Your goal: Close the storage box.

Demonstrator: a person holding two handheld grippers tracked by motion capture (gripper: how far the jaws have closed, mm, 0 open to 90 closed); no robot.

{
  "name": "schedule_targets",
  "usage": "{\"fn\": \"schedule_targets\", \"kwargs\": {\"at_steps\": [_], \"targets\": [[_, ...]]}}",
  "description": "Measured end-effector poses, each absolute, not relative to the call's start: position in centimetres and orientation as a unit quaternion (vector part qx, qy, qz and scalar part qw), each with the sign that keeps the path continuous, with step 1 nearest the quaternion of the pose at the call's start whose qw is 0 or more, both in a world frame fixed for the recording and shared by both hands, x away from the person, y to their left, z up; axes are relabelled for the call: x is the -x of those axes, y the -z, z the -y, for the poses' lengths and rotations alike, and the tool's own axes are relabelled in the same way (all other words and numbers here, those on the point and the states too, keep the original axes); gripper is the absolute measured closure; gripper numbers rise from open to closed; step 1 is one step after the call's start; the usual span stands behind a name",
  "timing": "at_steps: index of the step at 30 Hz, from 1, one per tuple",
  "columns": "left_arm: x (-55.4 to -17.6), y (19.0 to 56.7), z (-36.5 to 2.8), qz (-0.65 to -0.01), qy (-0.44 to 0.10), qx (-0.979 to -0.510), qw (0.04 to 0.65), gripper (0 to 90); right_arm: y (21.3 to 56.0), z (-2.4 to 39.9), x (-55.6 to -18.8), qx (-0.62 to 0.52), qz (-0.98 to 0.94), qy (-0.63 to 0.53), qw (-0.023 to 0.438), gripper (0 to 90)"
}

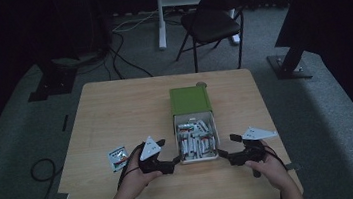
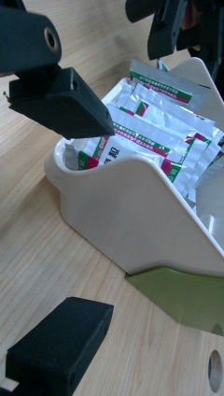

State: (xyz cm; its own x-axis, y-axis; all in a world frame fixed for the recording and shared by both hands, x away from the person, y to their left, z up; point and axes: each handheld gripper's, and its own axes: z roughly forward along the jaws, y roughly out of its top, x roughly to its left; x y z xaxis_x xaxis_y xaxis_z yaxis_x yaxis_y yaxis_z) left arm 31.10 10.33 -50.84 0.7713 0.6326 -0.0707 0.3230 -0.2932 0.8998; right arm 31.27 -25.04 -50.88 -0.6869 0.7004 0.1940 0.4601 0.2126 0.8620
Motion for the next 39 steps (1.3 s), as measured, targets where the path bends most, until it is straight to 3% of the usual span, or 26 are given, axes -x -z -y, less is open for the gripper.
{"fn": "schedule_targets", "kwargs": {"at_steps": [39], "targets": [[-33.0, 50.7, -10.1, -0.316, -0.18, -0.781, 0.508, 15.2, 51.4, 24.7, -33.0, -0.39, -0.761, -0.503, 0.127, 12.6]]}}
